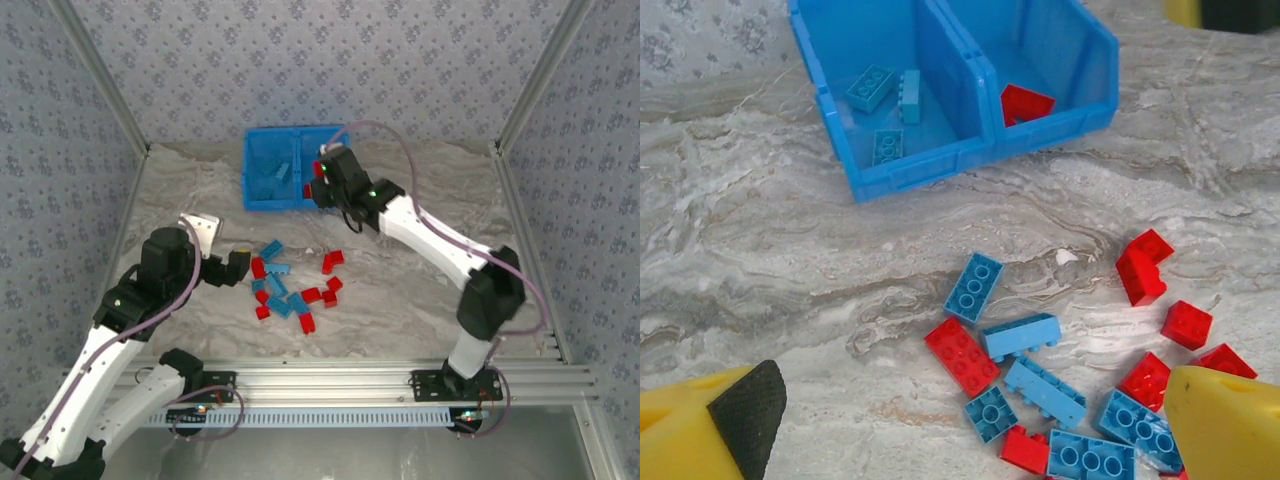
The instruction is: Sort the legos into containers by color
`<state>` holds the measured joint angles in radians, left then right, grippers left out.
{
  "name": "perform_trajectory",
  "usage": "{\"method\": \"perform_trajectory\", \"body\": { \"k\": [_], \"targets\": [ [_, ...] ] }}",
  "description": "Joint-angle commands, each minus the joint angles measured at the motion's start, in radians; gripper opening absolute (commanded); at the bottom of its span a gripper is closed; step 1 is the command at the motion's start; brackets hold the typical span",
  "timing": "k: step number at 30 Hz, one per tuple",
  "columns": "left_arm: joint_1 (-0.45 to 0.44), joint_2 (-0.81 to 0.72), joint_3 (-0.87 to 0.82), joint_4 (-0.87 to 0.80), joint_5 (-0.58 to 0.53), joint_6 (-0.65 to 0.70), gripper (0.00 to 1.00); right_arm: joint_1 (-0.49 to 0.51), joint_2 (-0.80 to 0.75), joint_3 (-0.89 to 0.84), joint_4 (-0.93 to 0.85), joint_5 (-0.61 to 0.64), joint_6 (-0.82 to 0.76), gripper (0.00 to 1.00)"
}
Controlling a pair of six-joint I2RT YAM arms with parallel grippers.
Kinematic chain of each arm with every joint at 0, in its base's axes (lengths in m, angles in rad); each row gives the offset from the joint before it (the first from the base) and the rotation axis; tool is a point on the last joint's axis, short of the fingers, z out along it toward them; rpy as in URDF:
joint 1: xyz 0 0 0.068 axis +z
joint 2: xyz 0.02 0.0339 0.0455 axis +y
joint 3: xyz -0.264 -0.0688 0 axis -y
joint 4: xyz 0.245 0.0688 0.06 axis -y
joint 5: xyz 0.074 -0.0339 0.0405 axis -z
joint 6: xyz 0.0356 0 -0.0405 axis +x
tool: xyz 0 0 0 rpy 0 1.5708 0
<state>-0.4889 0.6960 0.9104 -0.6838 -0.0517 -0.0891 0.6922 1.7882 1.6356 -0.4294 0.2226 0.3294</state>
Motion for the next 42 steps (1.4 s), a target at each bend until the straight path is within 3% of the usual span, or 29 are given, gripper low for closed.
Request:
{"method": "perform_trajectory", "body": {
  "k": [1, 5, 9, 14, 19, 23, 27, 31, 37, 42],
  "targets": [
    [0.007, 0.006, -0.002, 0.050, 0.097, 0.031, 0.99, -0.063, 0.166, 0.153, -0.026, 0.017, -0.049, 0.28],
    [0.007, 0.019, -0.009, 0.067, 0.209, 0.053, 0.99, -0.104, 0.408, 0.446, -0.133, -0.004, -0.067, 0.29],
    [0.009, 0.041, -0.004, 0.067, 0.233, 0.060, 0.99, -0.124, 0.628, 0.744, -0.265, -0.014, -0.070, 0.30],
    [0.009, 0.063, 0.003, 0.056, 0.231, 0.063, 0.99, -0.156, 0.797, 0.920, -0.282, -0.050, -0.046, 0.32],
    [0.010, 0.069, 0.003, 0.056, 0.230, 0.061, 0.99, -0.156, 0.835, 0.974, -0.260, -0.113, -0.078, 0.44],
    [0.010, 0.073, 0.002, 0.058, 0.232, 0.058, 0.99, -0.149, 0.813, 1.020, -0.297, -0.093, -0.082, 0.52],
    [0.010, 0.074, -0.001, 0.059, 0.235, 0.056, 0.99, -0.149, 0.728, 1.012, -0.350, -0.086, -0.063, 0.51],
    [0.010, 0.069, -0.003, 0.059, 0.237, 0.054, 0.99, -0.126, 0.531, 0.825, -0.374, -0.046, -0.060, 0.51],
    [0.009, 0.062, -0.004, 0.061, 0.235, 0.055, 0.99, -0.072, 0.051, 0.135, -0.149, -0.062, 0.025, 0.54],
    [0.009, 0.065, -0.004, 0.058, 0.237, 0.056, 0.99, 0.000, -0.247, -0.276, -0.088, -0.055, 0.128, 0.61]
  ]
}}
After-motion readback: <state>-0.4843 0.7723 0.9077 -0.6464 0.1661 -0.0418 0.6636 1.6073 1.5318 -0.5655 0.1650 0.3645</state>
